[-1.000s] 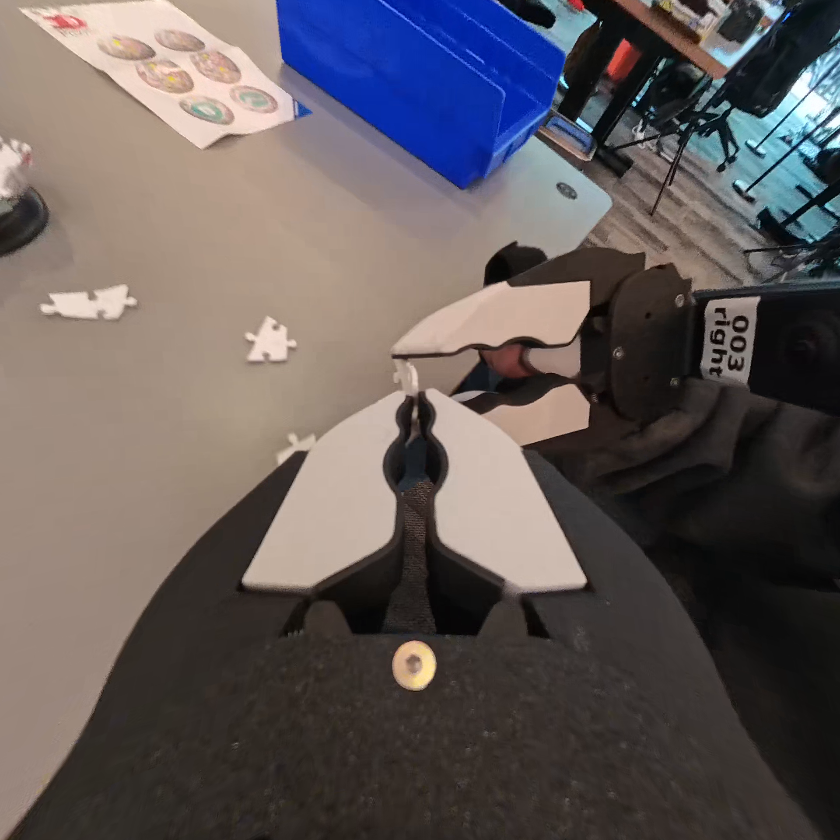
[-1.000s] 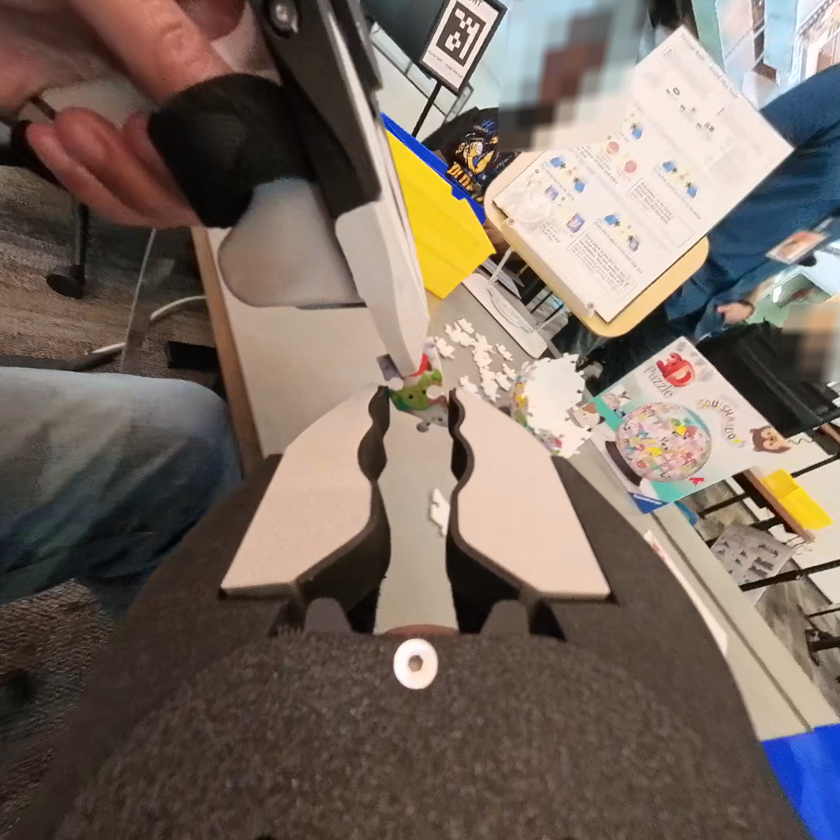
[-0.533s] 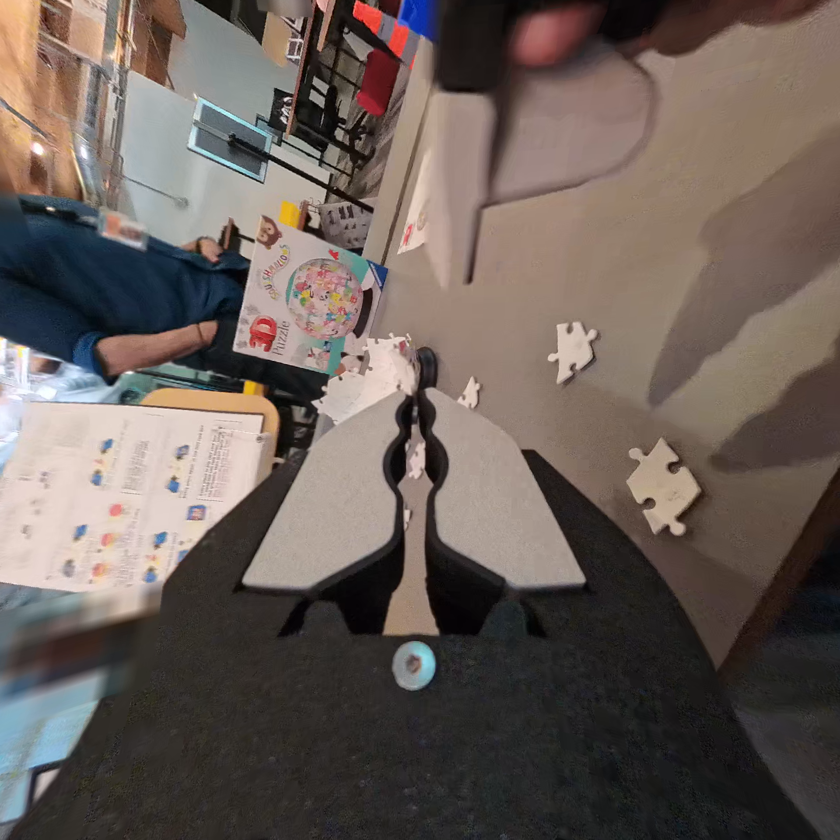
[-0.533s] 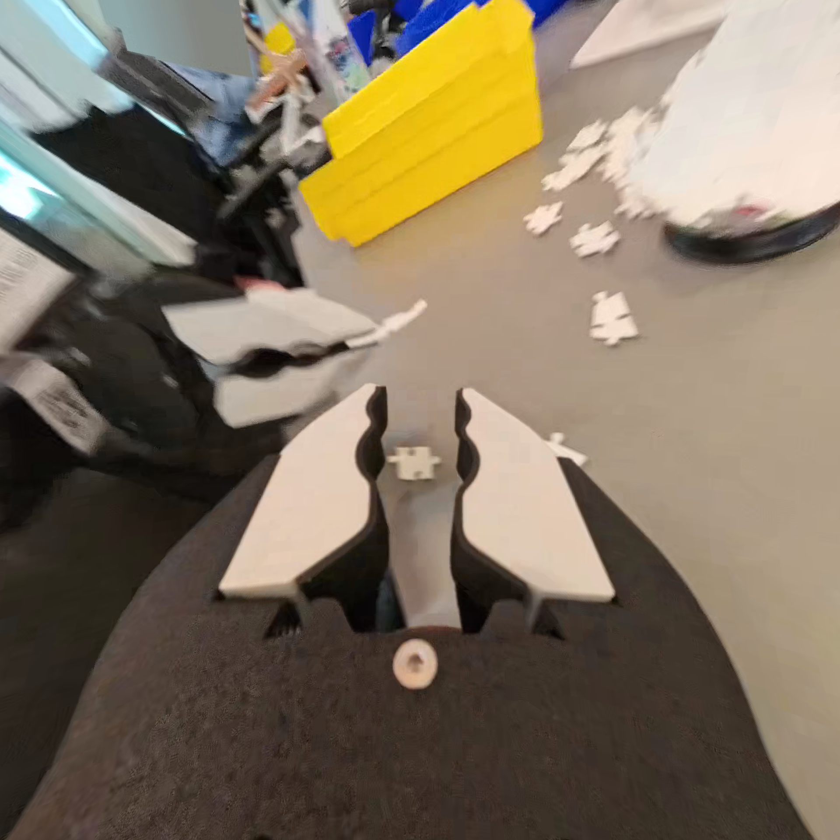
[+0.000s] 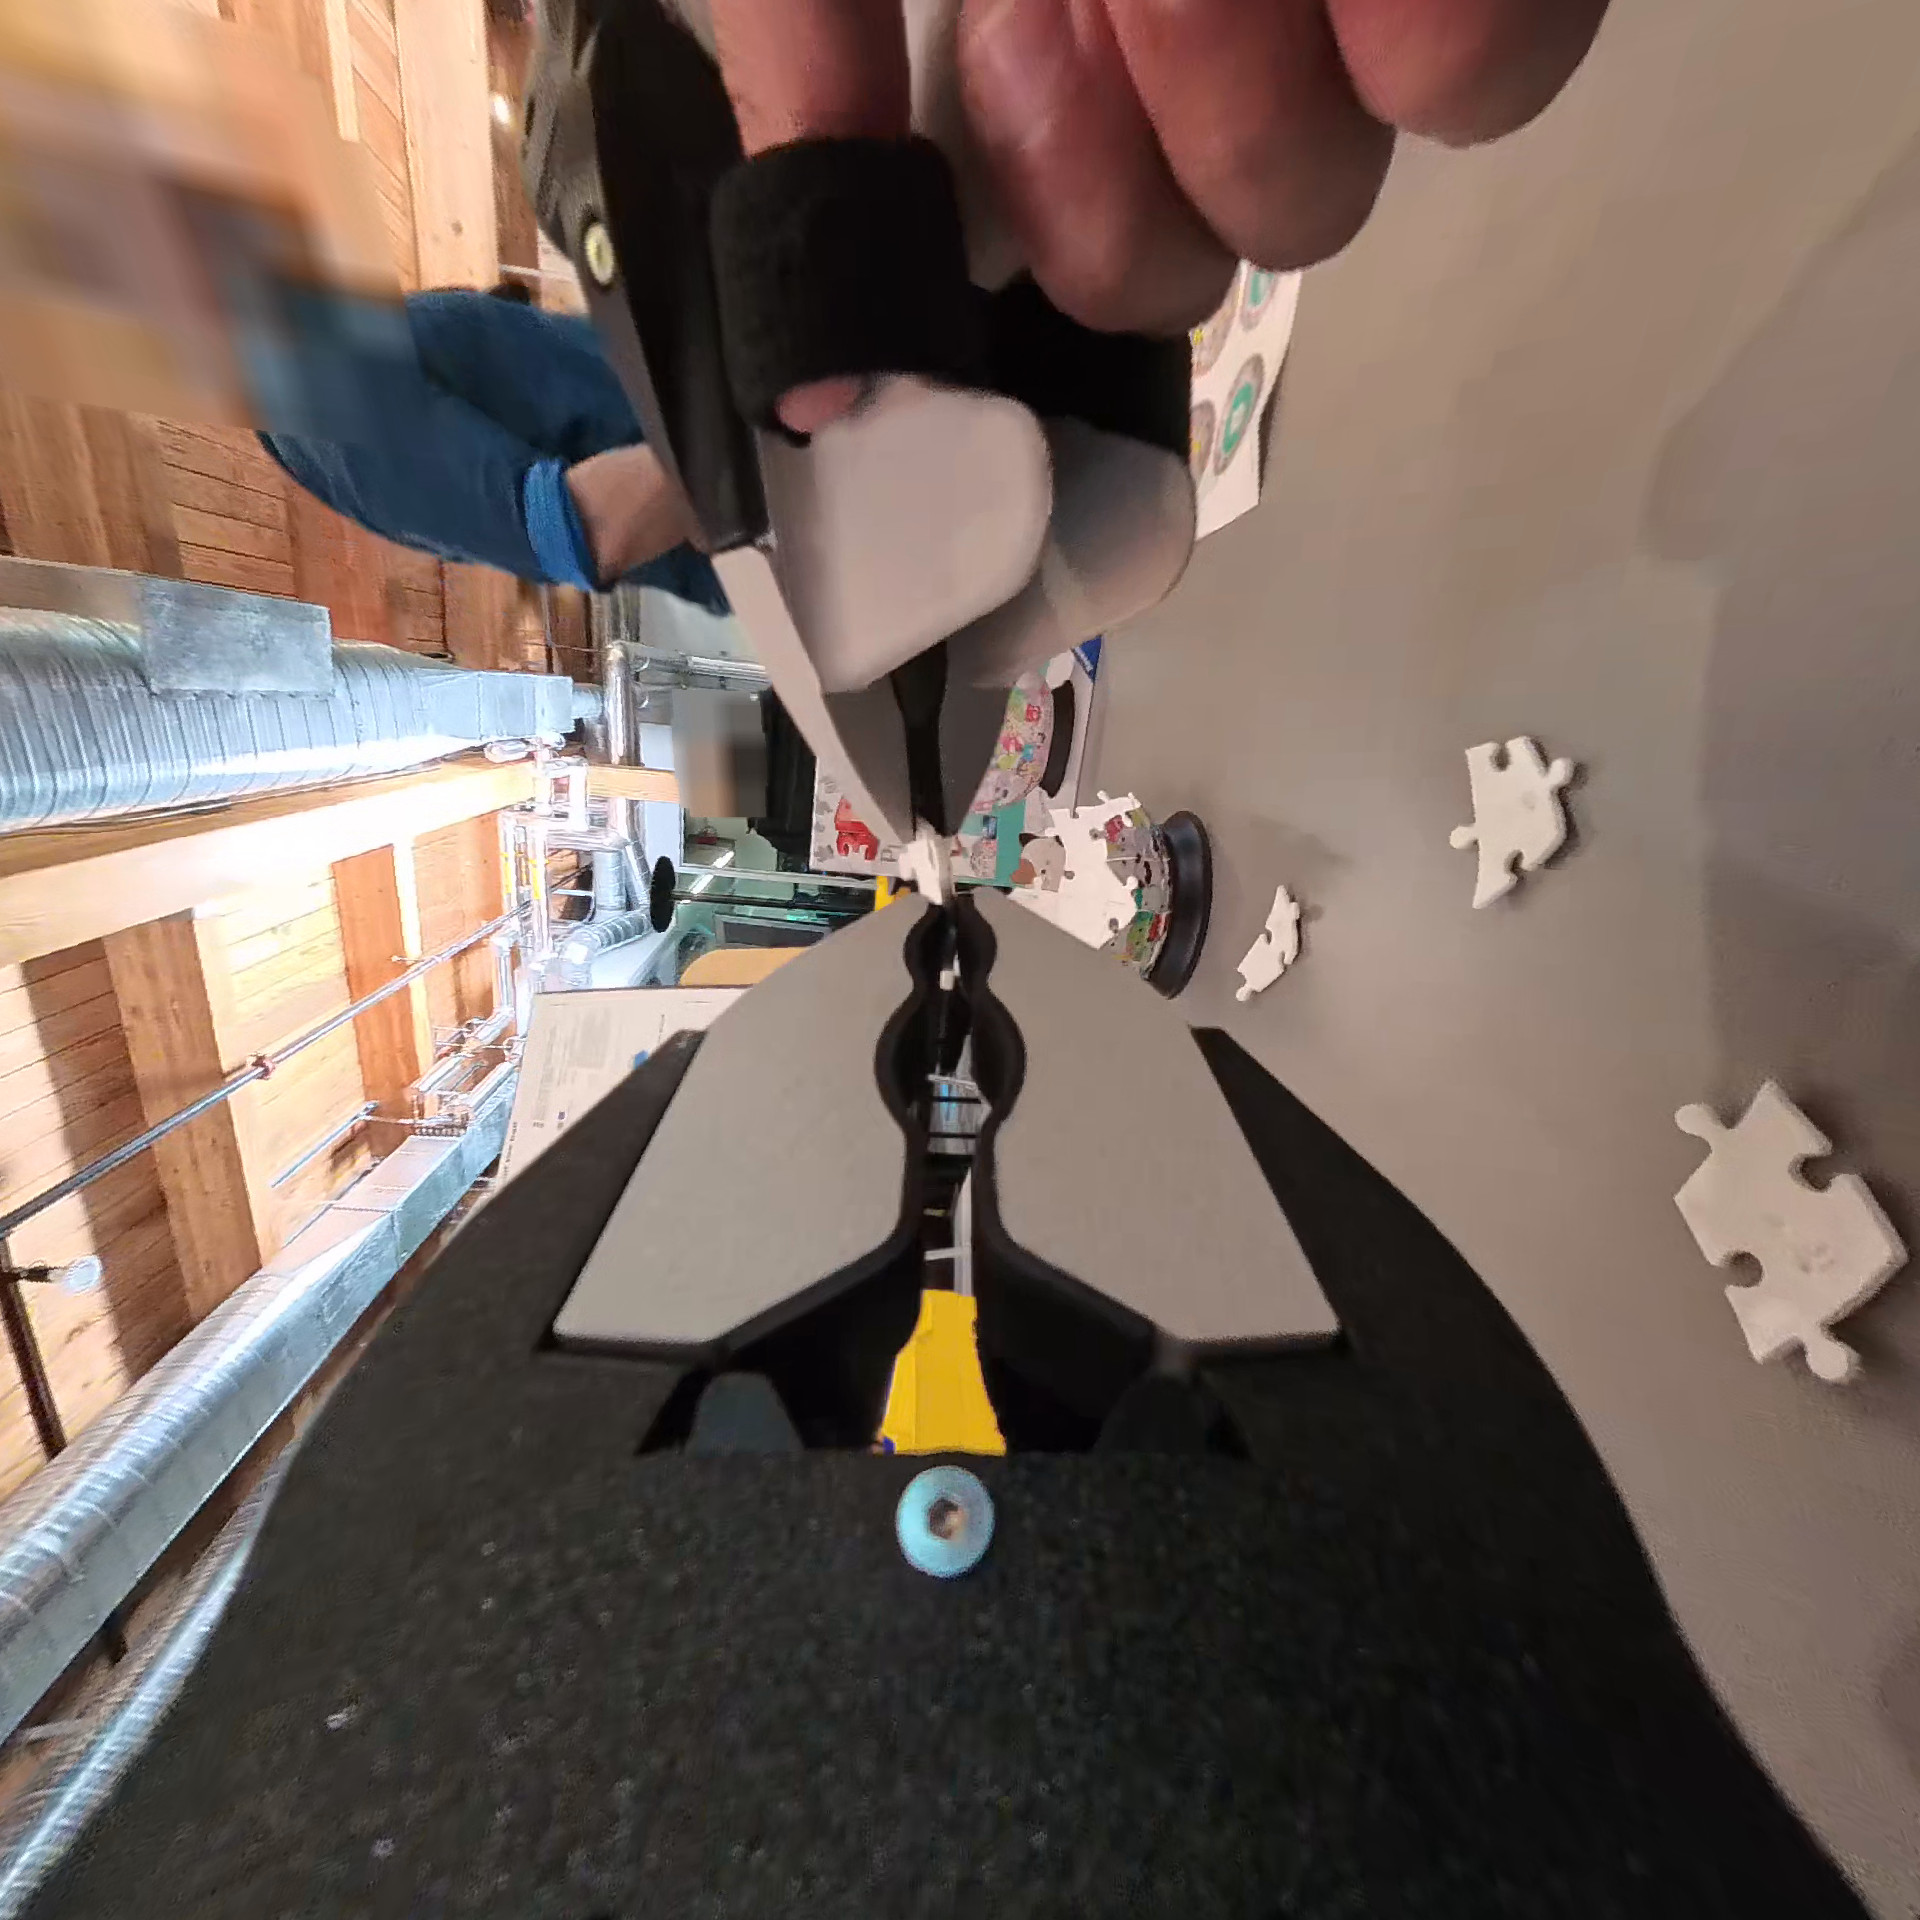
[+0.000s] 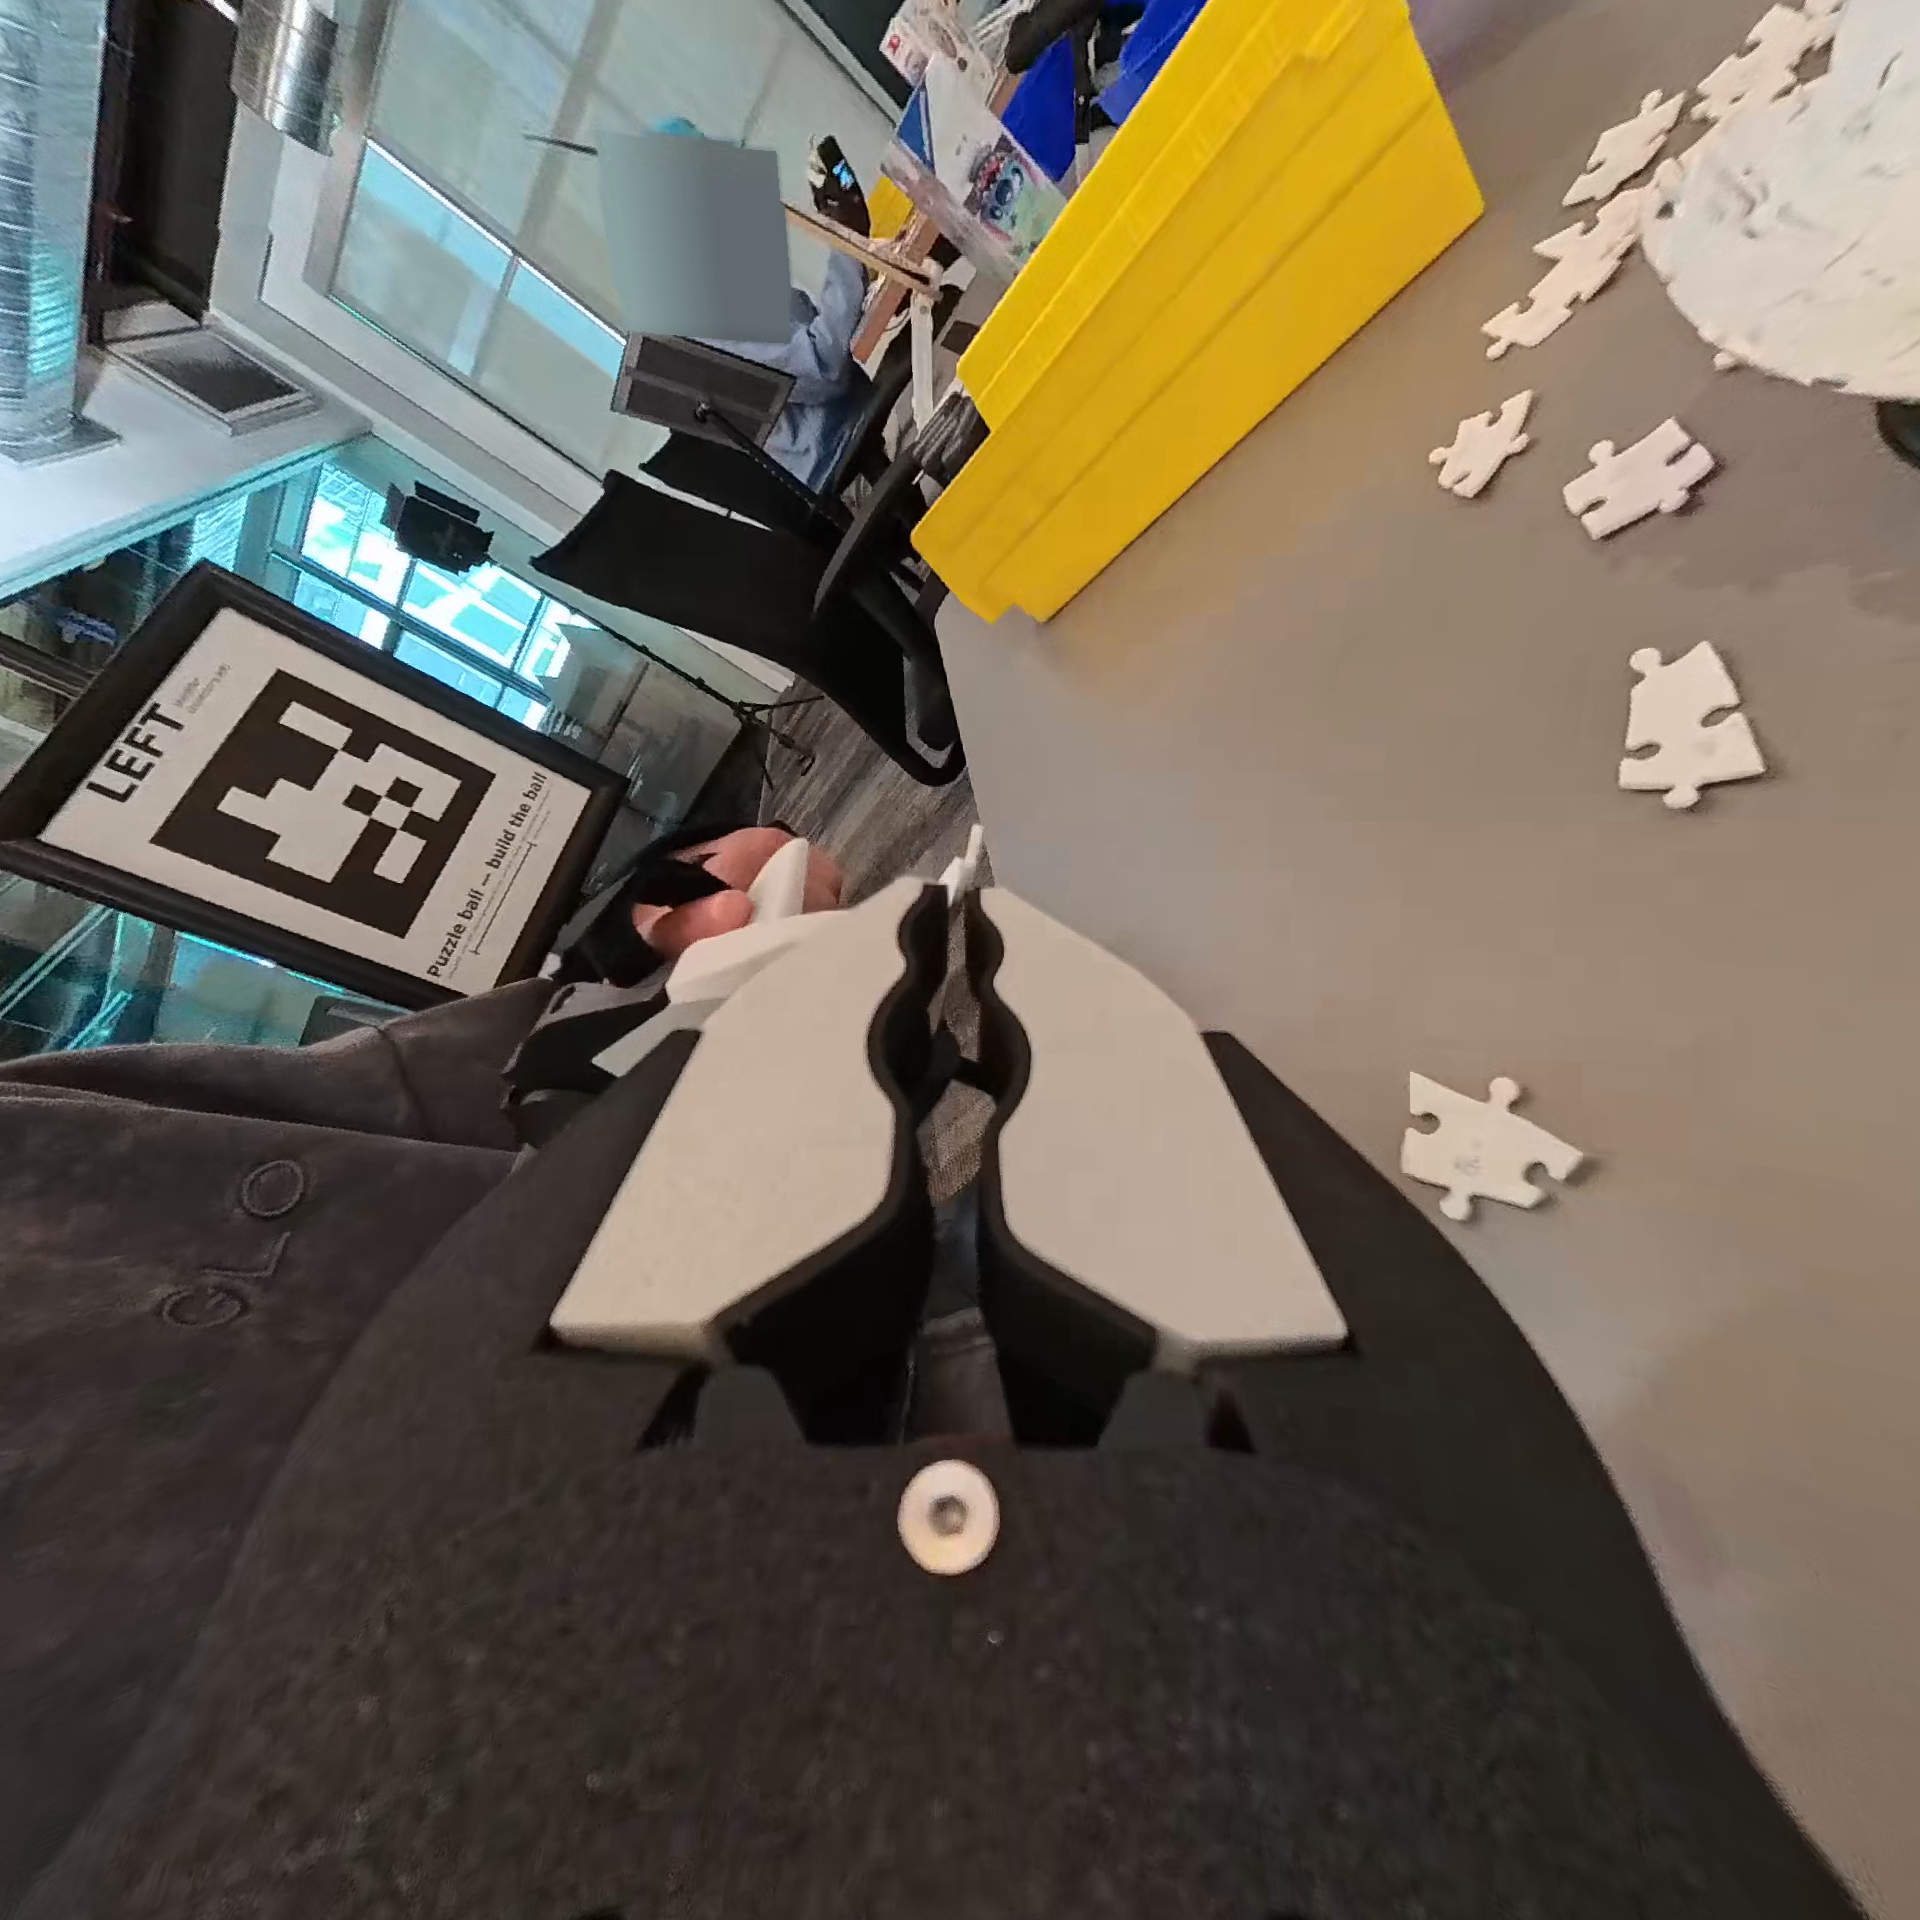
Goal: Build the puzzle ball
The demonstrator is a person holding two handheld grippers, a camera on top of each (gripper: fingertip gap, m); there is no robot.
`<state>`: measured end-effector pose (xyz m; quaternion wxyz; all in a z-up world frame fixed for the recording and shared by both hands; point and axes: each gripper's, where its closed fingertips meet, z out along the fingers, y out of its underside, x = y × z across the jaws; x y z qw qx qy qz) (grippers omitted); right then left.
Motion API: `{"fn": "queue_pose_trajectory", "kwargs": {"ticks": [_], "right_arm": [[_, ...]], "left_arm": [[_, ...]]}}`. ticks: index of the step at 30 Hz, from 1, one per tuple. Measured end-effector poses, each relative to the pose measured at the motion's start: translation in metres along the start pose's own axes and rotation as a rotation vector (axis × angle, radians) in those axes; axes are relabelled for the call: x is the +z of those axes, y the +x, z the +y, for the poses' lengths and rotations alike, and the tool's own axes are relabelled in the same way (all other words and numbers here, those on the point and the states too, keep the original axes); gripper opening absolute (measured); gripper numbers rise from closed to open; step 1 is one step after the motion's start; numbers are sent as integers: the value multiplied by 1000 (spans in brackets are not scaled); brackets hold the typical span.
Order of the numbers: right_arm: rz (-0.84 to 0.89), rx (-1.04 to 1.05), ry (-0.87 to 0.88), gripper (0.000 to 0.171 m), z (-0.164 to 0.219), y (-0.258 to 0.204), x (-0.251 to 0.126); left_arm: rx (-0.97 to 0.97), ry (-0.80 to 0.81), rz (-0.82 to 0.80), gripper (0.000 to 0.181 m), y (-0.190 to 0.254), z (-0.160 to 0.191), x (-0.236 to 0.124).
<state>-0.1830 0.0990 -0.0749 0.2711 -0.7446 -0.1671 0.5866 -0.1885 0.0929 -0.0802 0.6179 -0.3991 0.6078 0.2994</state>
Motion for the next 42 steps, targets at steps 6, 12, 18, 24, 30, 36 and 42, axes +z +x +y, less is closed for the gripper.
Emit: {"fn": "queue_pose_trajectory", "kwargs": {"ticks": [6, 12, 18, 24, 30, 36, 42], "right_arm": [[-3, -112, 24, 2, -24, 16, -14], [111, -512, 66, 2, -95, 46, -41], [200, -815, -59, 2, -165, 104, -21], [227, -965, -248, 2, -192, 163, 18], [223, -976, -298, 2, -202, 191, 31], [196, -940, -274, 2, -197, 207, 38], [202, -925, -314, 2, -188, 218, 48]], "left_arm": [[-302, 13, 114, 18, 4, 4, 0], [-936, 11, 380, 26, -2, 37, 19], [-1243, -106, 580, 52, -43, 128, 96], [-1066, -175, 900, 61, -27, 164, 183], [-779, -87, 1115, 54, -15, 145, 226], [-606, -172, 1208, 50, 14, 148, 255], [-565, -164, 1302, 27, 39, 151, 252]]}}
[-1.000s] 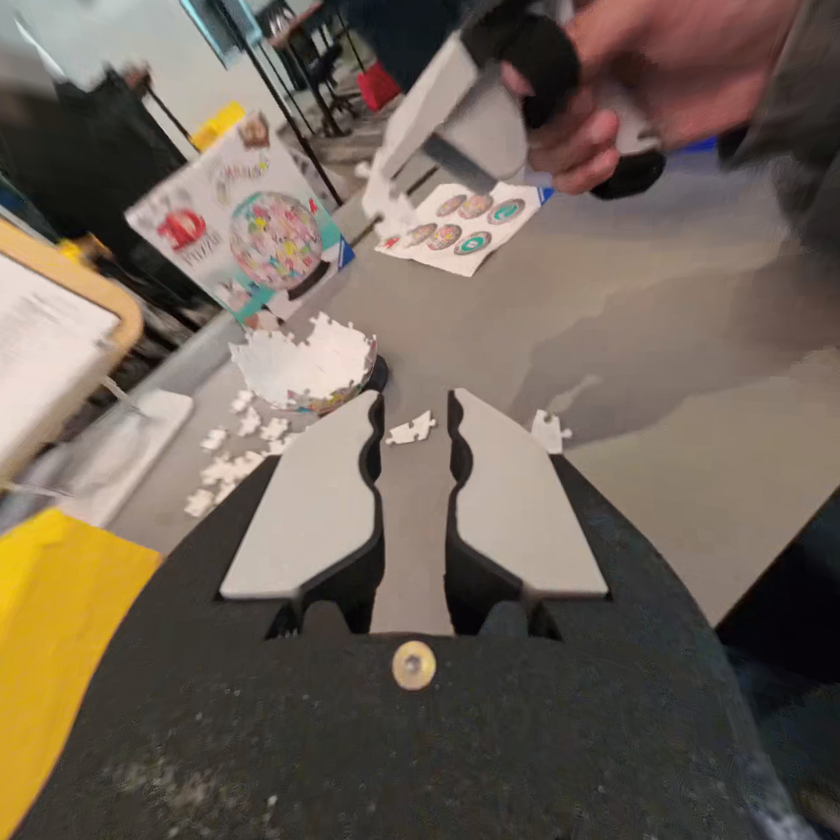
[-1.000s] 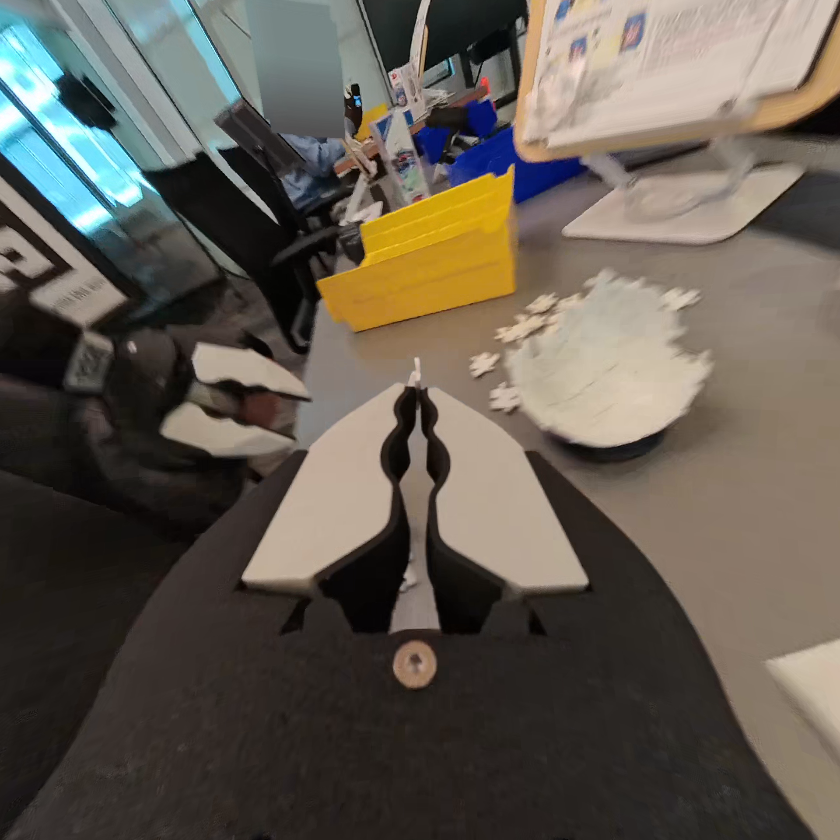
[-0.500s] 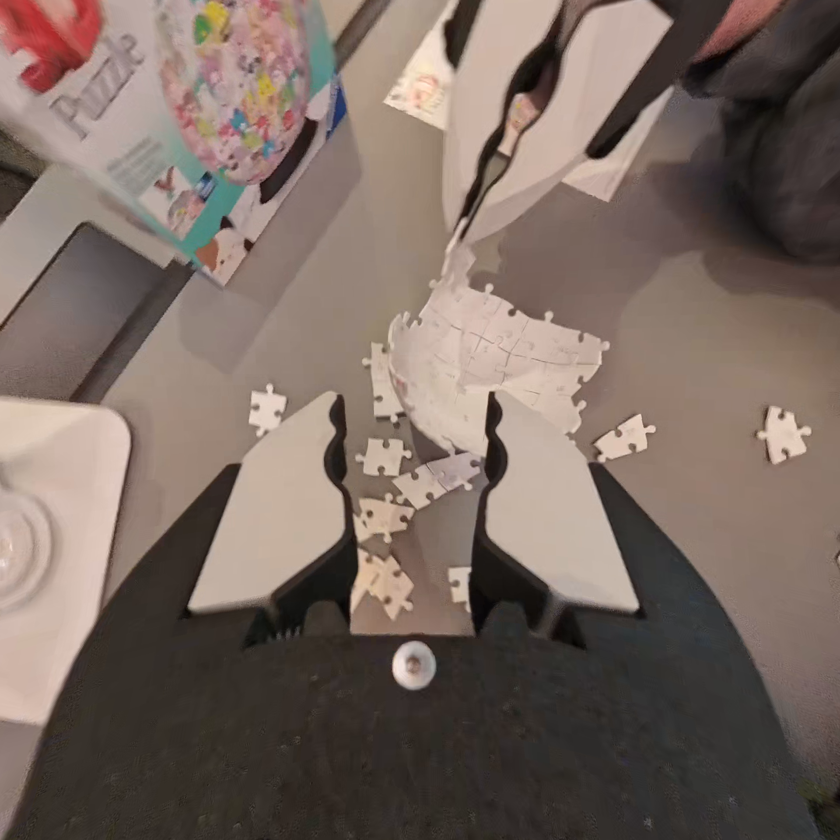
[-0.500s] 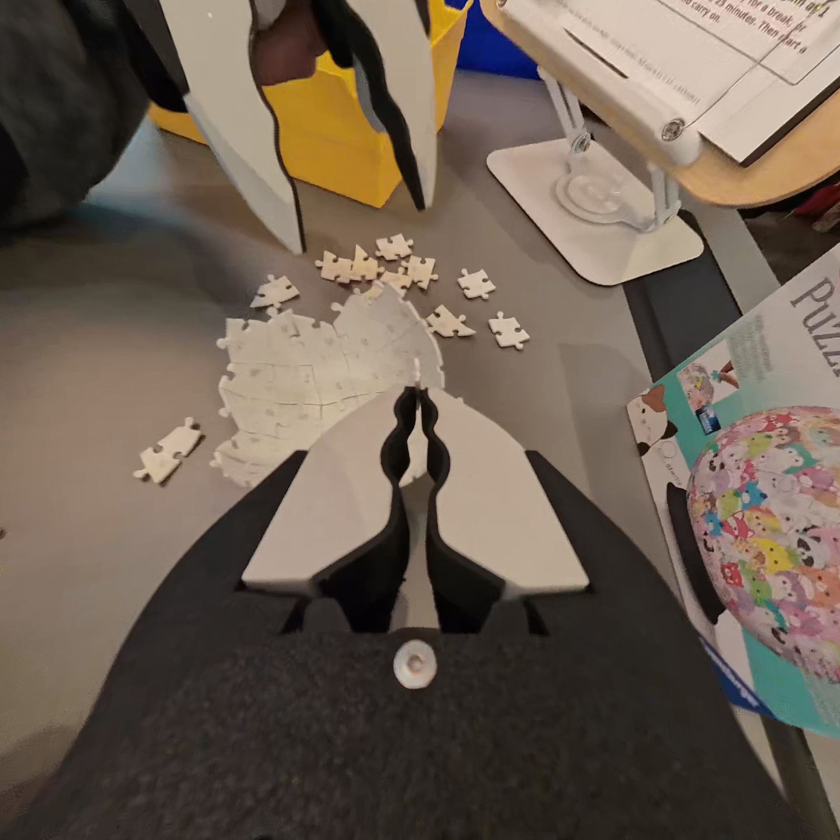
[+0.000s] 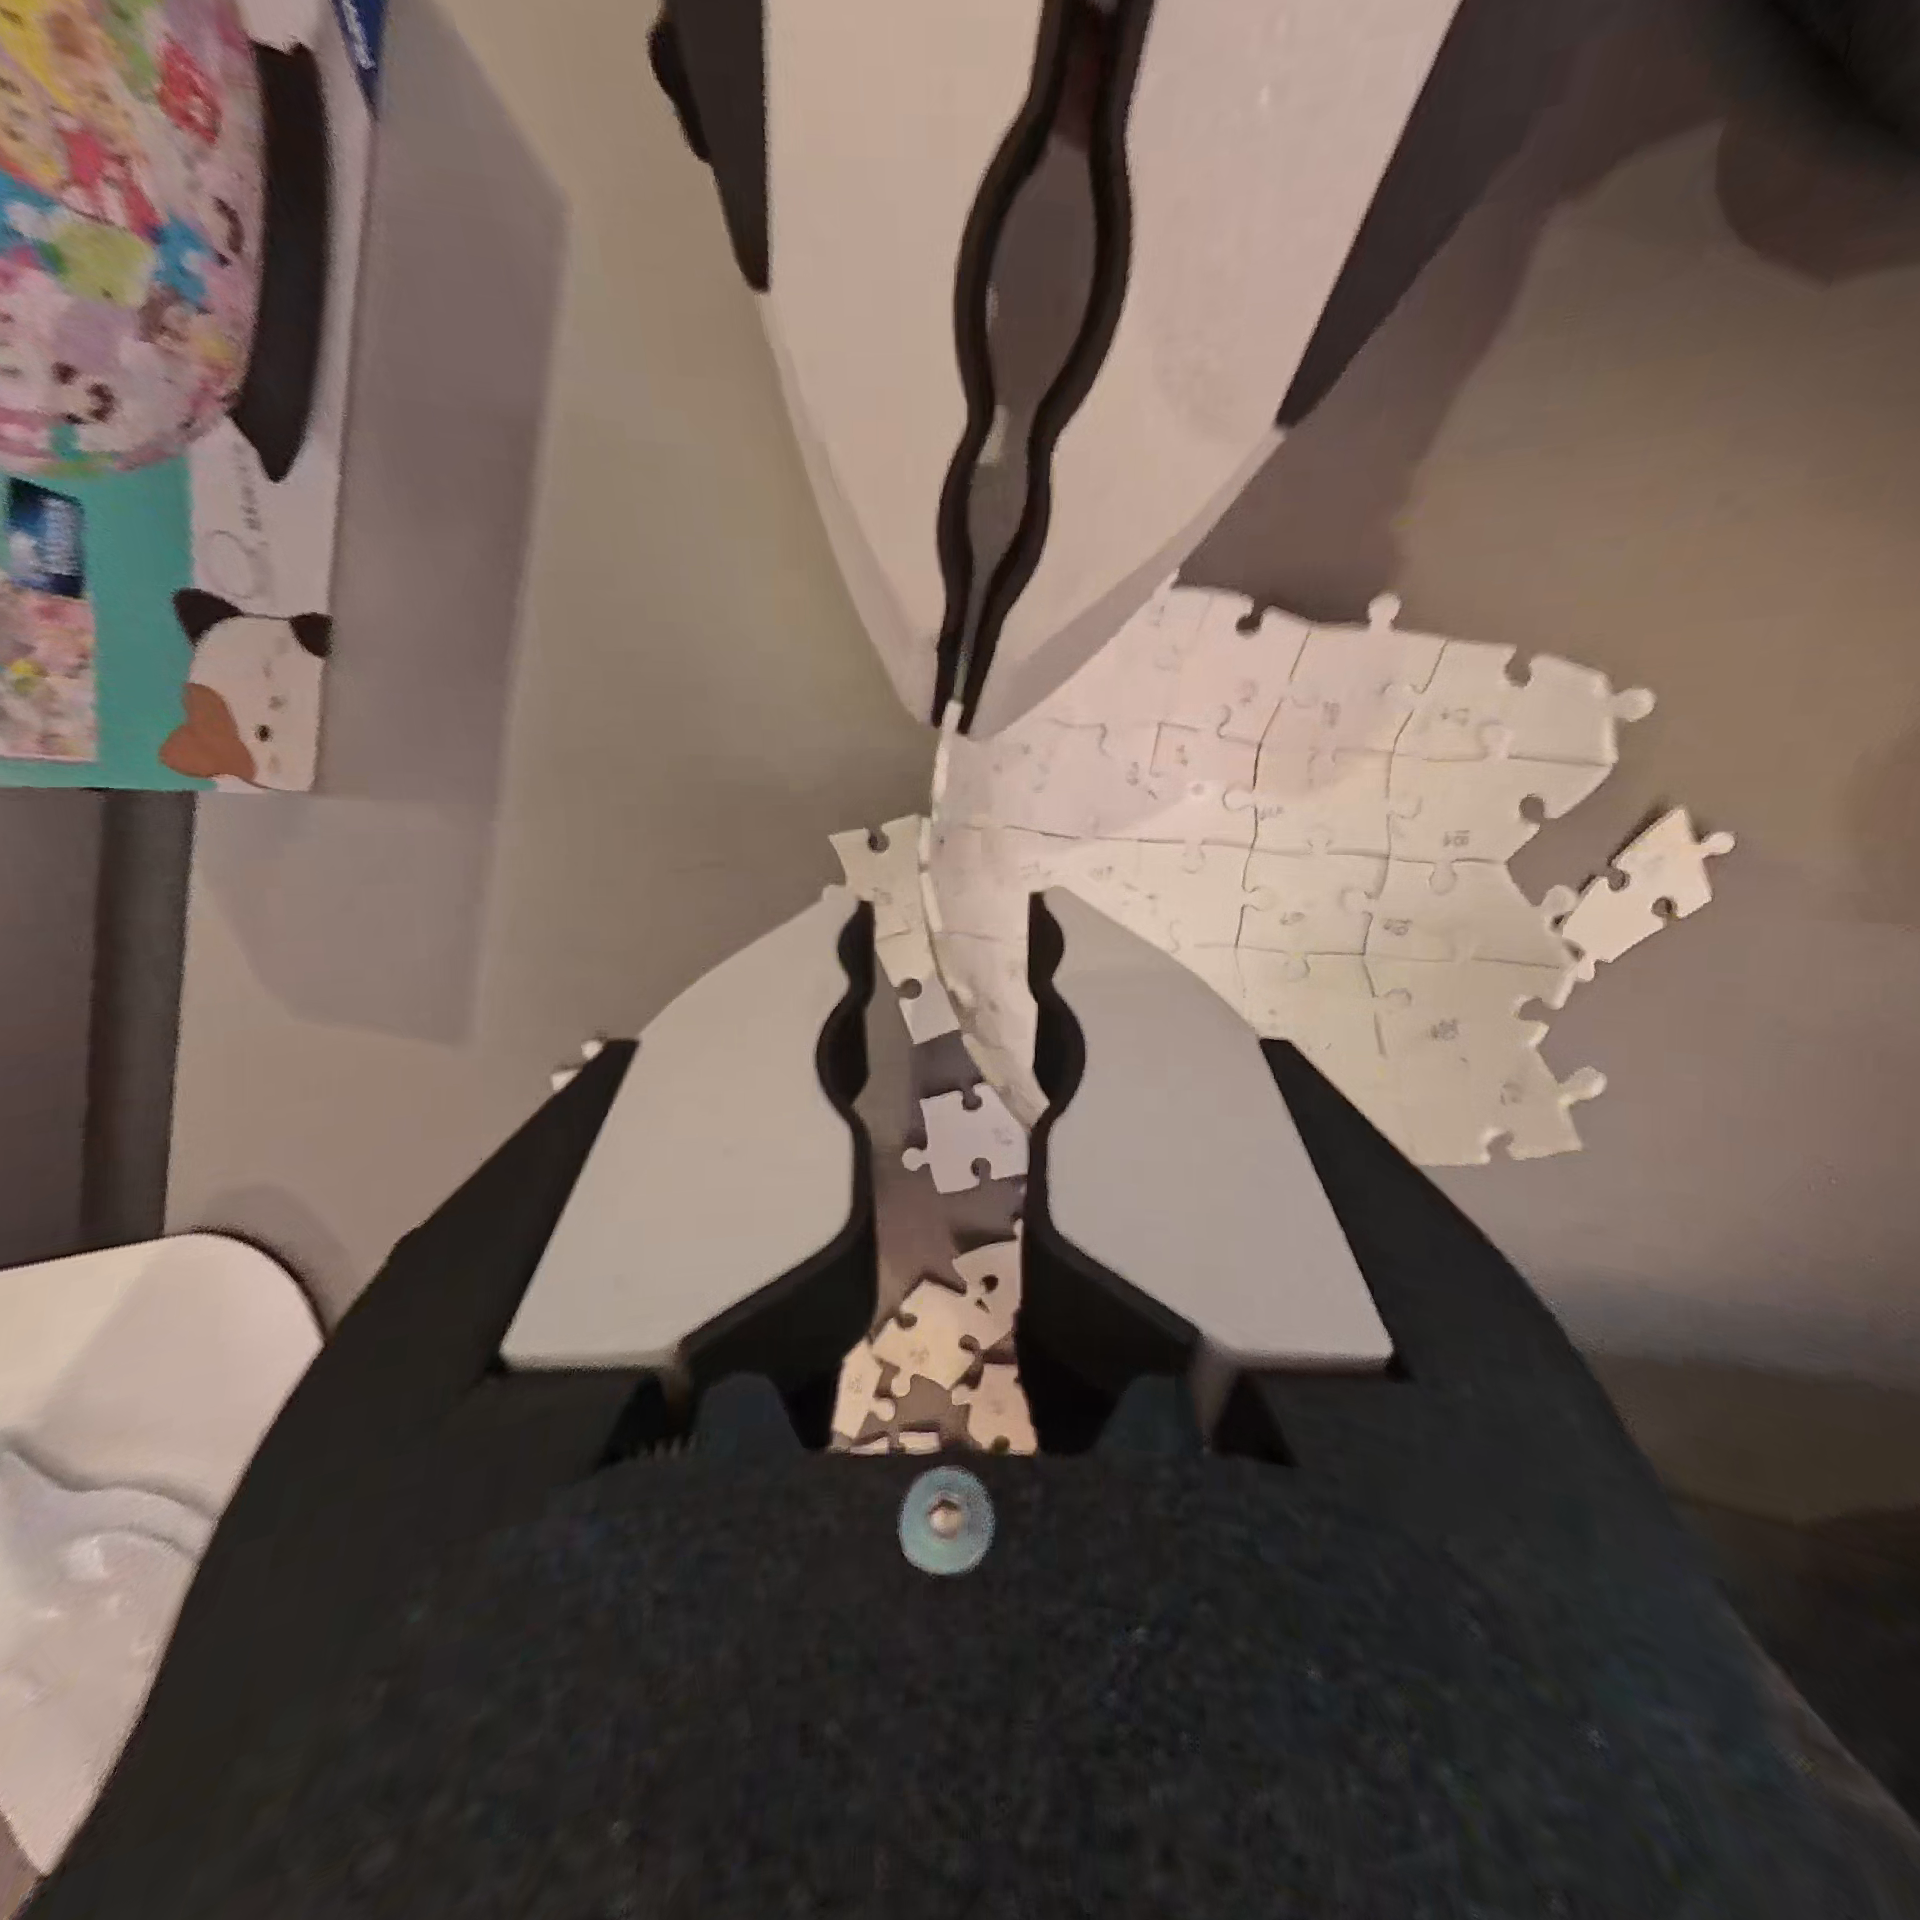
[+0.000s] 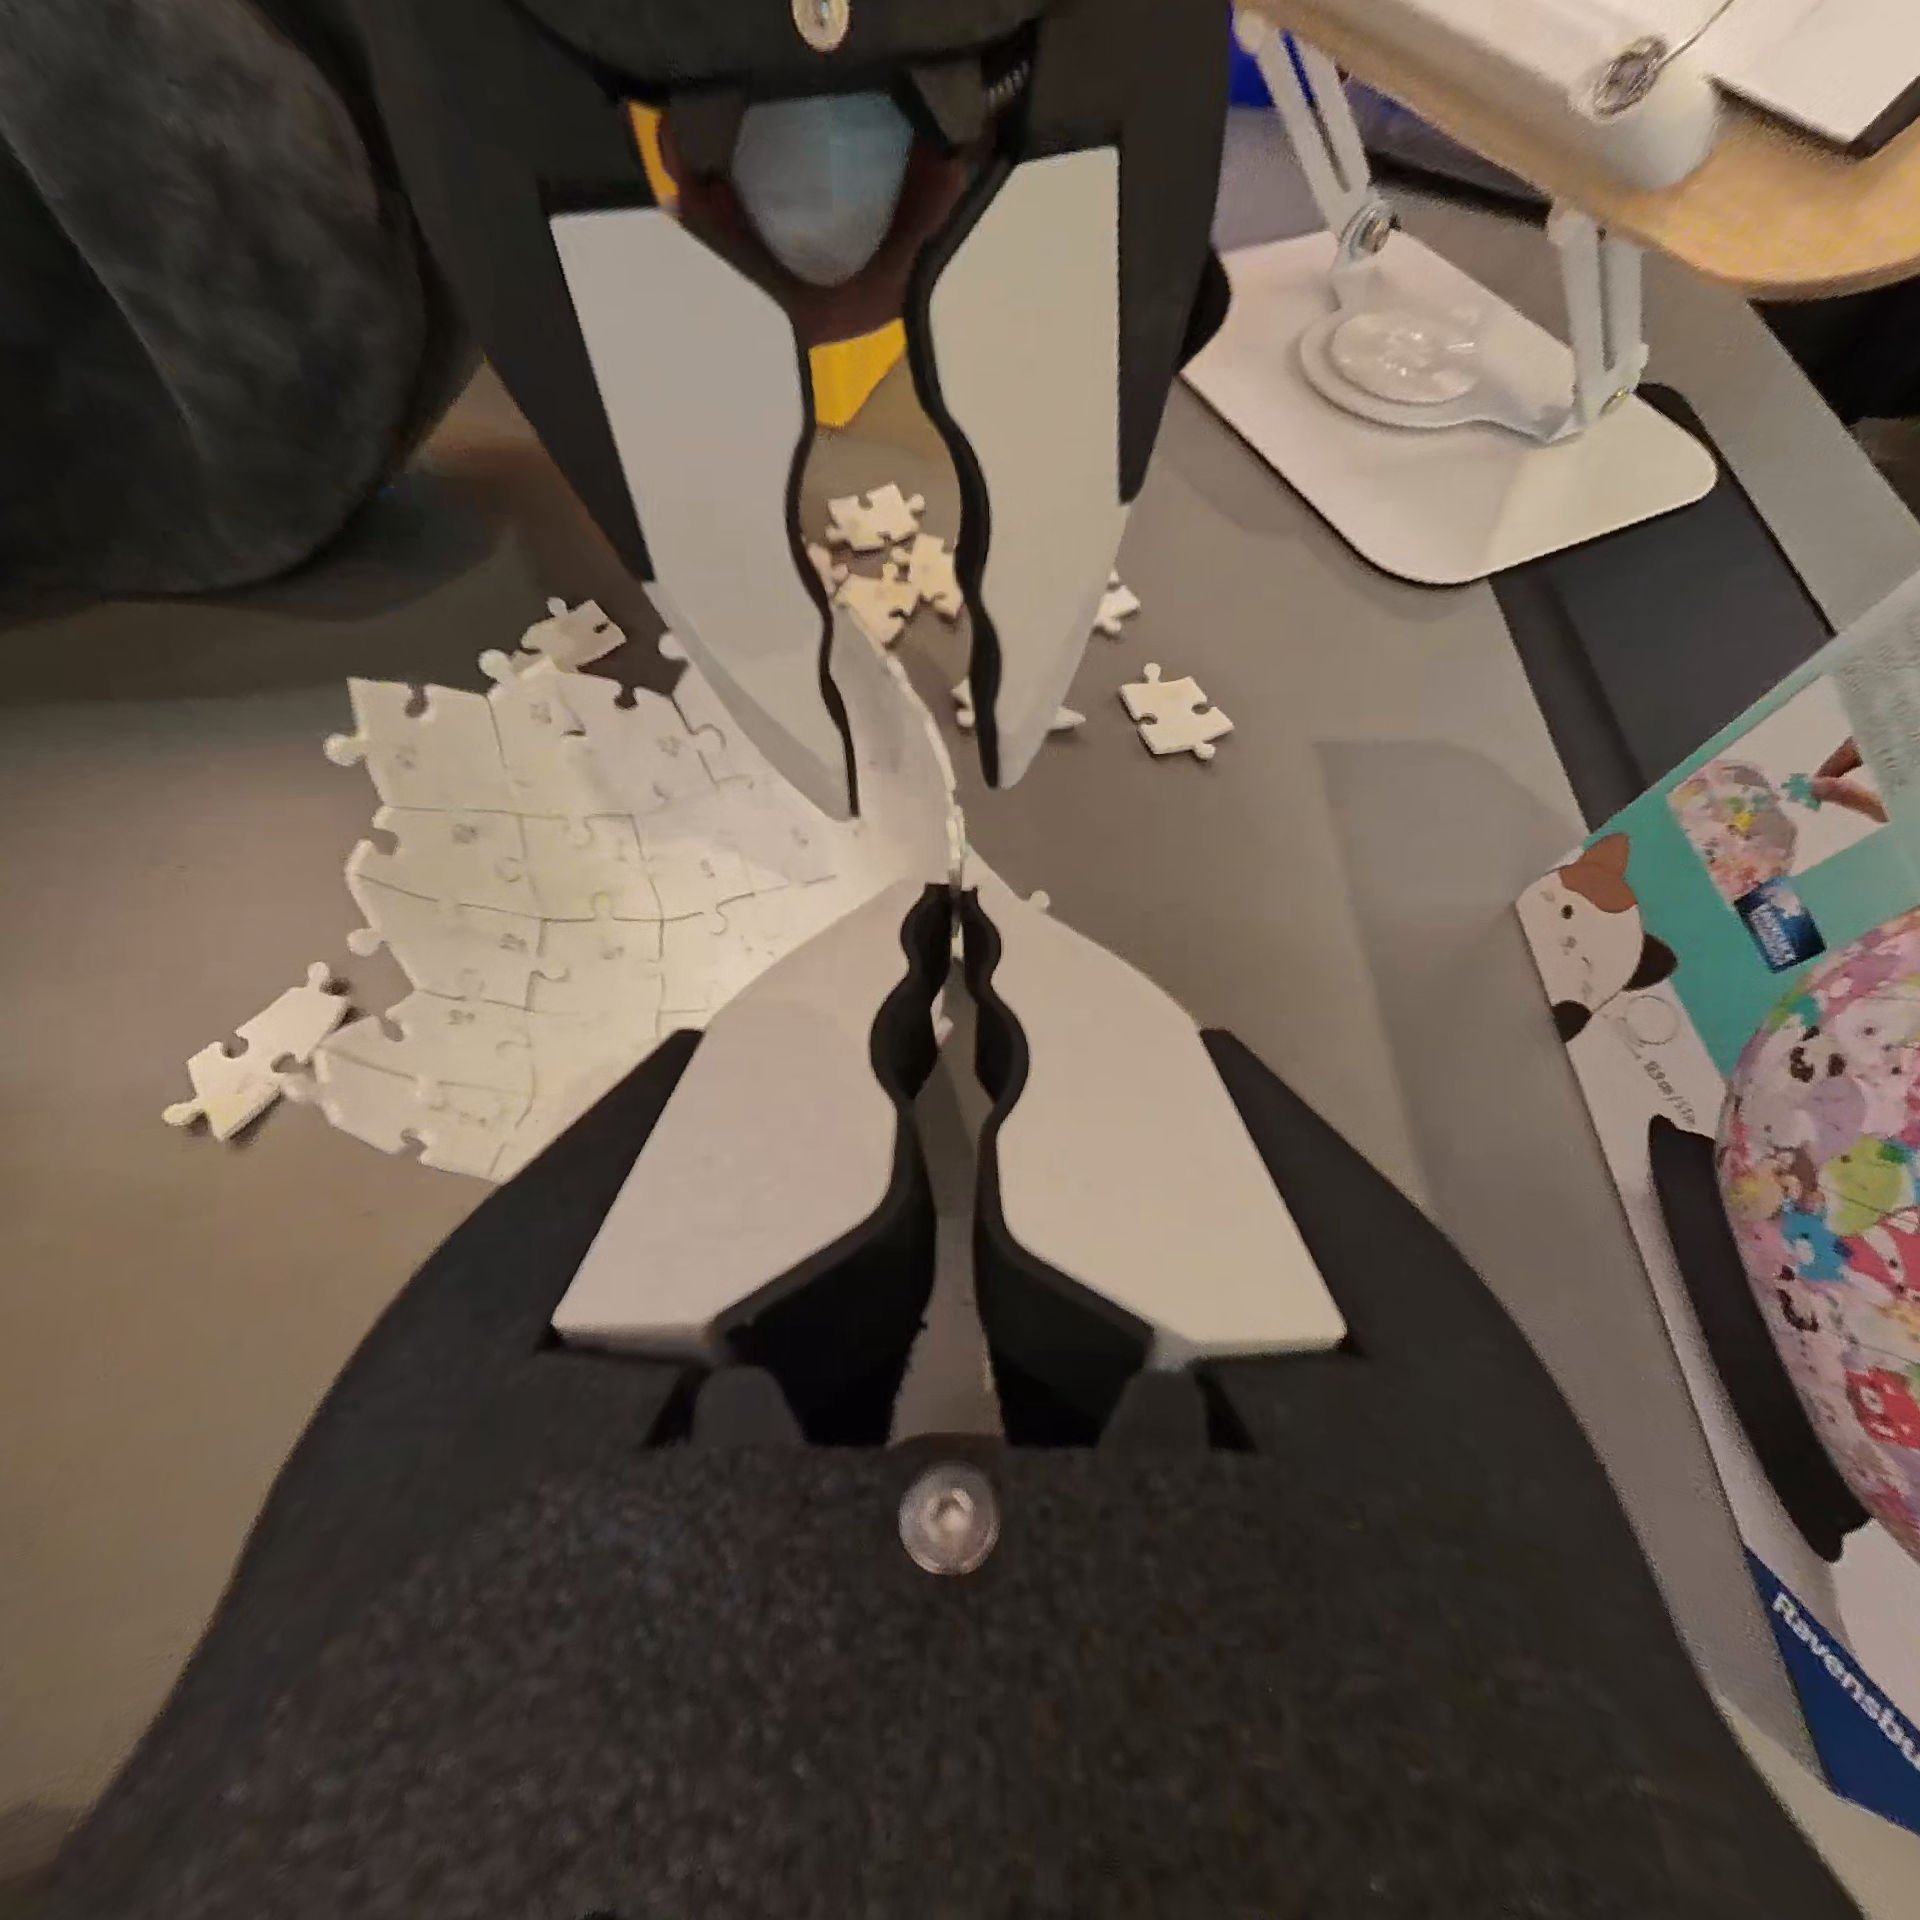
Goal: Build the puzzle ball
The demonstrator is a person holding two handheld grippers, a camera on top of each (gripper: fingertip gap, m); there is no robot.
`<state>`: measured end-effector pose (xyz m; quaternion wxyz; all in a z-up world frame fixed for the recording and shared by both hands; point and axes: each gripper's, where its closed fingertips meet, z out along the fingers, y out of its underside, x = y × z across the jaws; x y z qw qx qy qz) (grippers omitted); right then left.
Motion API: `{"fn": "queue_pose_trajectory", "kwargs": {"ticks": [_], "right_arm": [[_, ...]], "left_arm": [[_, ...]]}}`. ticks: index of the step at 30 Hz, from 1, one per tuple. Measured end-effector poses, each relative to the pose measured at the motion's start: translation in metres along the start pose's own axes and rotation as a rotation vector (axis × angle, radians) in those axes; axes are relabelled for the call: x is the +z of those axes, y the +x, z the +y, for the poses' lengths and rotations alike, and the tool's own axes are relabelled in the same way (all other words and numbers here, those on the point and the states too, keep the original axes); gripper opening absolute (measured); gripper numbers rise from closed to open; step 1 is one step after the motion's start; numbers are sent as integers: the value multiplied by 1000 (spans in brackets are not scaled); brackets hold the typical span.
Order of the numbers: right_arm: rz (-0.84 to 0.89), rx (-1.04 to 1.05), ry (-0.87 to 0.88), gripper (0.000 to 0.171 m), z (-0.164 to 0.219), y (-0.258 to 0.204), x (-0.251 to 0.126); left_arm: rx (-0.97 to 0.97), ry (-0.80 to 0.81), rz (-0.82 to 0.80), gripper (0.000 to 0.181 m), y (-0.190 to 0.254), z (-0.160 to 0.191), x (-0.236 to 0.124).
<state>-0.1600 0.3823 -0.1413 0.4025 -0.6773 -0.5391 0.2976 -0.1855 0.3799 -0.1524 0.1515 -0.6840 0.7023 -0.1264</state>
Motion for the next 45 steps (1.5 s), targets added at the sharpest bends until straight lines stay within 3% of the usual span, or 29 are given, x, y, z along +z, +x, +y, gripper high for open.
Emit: {"fn": "queue_pose_trajectory", "kwargs": {"ticks": [5, 14, 23, 45], "right_arm": [[15, 7, -1, 2, 0, 3, 1], [63, 24, -38, 2, 3, 1, -1], [121, 10, -123, 2, 10, 1, -1], [142, 46, -100, 3, 11, 4, 1]], "left_arm": [[-13, 0, 37, 11, 0, 0, 7], [-78, -27, 60, 4, -3, 4, 11], [-117, -55, 71, 3, -3, 6, 13], [-118, -56, 80, 3, -4, 7, 14]]}}
